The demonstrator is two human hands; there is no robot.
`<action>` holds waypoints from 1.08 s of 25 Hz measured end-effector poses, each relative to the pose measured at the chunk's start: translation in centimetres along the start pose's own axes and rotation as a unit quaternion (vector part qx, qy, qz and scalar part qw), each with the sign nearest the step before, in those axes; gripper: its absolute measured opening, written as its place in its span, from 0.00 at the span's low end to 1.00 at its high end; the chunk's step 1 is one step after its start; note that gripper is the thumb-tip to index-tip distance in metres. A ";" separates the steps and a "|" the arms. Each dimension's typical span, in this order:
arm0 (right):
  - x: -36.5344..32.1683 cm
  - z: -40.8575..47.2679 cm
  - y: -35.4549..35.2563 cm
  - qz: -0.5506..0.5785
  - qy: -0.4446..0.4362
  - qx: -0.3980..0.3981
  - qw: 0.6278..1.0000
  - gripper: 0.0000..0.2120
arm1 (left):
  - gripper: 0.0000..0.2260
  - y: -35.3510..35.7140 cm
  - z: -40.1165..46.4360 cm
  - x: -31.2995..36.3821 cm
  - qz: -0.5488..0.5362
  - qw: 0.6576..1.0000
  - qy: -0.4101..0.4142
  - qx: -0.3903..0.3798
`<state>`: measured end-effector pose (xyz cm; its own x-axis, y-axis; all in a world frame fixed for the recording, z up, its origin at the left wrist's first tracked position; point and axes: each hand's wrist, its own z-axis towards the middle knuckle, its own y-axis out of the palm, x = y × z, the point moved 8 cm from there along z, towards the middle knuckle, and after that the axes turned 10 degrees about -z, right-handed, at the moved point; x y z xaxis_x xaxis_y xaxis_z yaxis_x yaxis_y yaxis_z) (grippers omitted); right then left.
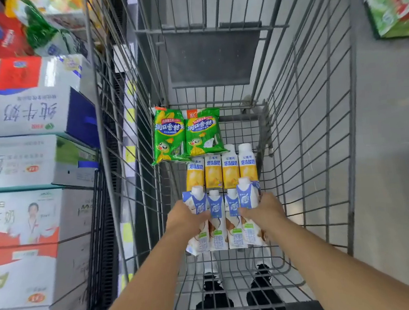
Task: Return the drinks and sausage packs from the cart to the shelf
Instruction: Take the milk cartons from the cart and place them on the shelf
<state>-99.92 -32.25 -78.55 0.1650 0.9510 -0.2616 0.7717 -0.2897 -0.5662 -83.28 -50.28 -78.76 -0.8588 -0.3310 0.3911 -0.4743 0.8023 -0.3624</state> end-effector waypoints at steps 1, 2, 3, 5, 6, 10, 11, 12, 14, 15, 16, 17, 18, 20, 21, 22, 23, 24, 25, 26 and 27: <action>-1.6 -1.0 -1.1 0.014 -0.026 0.001 1.000 0.20 | 0.19 -1.2 -1.4 1.6 -0.037 0.999 0.016 -0.005; -3.7 -2.4 -2.5 0.033 -0.057 -0.002 0.998 0.21 | 0.18 -2.6 -3.1 3.6 -0.069 0.997 0.040 -0.013; -5.9 -4.1 -4.2 0.057 -0.090 -0.006 0.994 0.22 | 0.18 -4.3 -5.0 5.9 -0.096 0.993 0.070 -0.022; -10.5 -8.1 -8.2 0.109 -0.150 -0.014 0.983 0.24 | 0.16 -8.3 -9.7 11.1 -0.132 0.980 0.142 -0.039; -12.9 -10.4 -10.2 0.128 -0.181 -0.018 0.975 0.25 | 0.15 -10.3 -12.2 13.5 -0.142 0.974 0.172 -0.044; -21.4 -21.8 -18.7 0.146 -0.305 -0.008 0.941 0.23 | 0.14 -18.2 -23.6 21.1 -0.166 0.942 0.289 -0.040; -23.1 -24.9 -20.8 0.144 -0.332 -0.001 0.932 0.22 | 0.14 -20.0 -26.6 22.5 -0.168 0.933 0.316 -0.039; -24.6 -28.0 -22.8 0.141 -0.359 0.007 0.923 0.23 | 0.14 -21.7 -29.6 23.7 -0.172 0.924 0.339 -0.034; -27.5 -33.7 -26.0 0.140 -0.409 0.012 0.901 0.23 | 0.15 -25.0 -35.3 25.3 -0.187 0.907 0.376 -0.018; -28.7 -36.3 -27.3 0.142 -0.434 0.009 0.889 0.22 | 0.15 -26.3 -37.7 25.7 -0.196 0.900 0.388 -0.010; -30.1 -39.0 -28.4 0.143 -0.463 0.001 0.875 0.22 | 0.16 -27.9 -40.4 25.9 -0.209 0.890 0.405 0.004; -31.3 -41.8 -29.0 0.141 -0.493 -0.014 0.859 0.21 | 0.17 -29.5 -43.2 25.8 -0.225 0.879 0.420 0.025; -32.4 -44.5 -29.4 0.139 -0.521 -0.031 0.841 0.20 | 0.17 -30.9 -46.0 25.3 -0.242 0.867 0.433 0.049; -33.8 -49.8 -29.6 0.126 -0.576 -0.062 0.805 0.21 | 0.16 -33.2 -51.3 23.6 -0.273 0.843 0.452 0.103; -34.1 -52.2 -29.4 0.116 -0.601 -0.081 0.787 0.21 | 0.15 -34.0 -53.9 22.4 -0.285 0.832 0.458 0.133; -34.2 -54.5 -28.9 0.102 -0.623 -0.104 0.769 0.22 | 0.15 -34.5 -56.4 20.9 -0.293 0.822 0.460 0.164; -34.1 -56.4 -28.2 0.086 -0.640 -0.123 0.754 0.22 | 0.14 -34.8 -58.4 19.4 -0.303 0.813 0.460 0.190; -33.9 -58.1 -27.4 0.069 -0.655 -0.137 0.740 0.22 | 0.14 -35.0 -60.2 17.7 -0.313 0.804 0.458 0.214; -33.4 -60.2 -26.2 0.048 -0.672 -0.157 0.722 0.21 | 0.14 -35.1 -62.3 15.6 -0.325 0.793 0.453 0.247; -32.8 -62.2 -25.0 0.030 -0.686 -0.178 0.705 0.20 | 0.14 -35.1 -64.3 13.3 -0.336 0.783 0.442 0.280; -31.9 -64.3 -23.6 0.014 -0.696 -0.201 0.689 0.20 | 0.13 -35.1 -66.2 10.6 -0.345 0.775 0.427 0.313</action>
<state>-83.90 -48.82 -6.62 -0.3500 -0.1616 -0.9227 0.9341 0.0139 -0.3567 -62.96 -49.07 -5.89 -0.0439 0.0912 0.9949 -0.9942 0.0938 -0.0525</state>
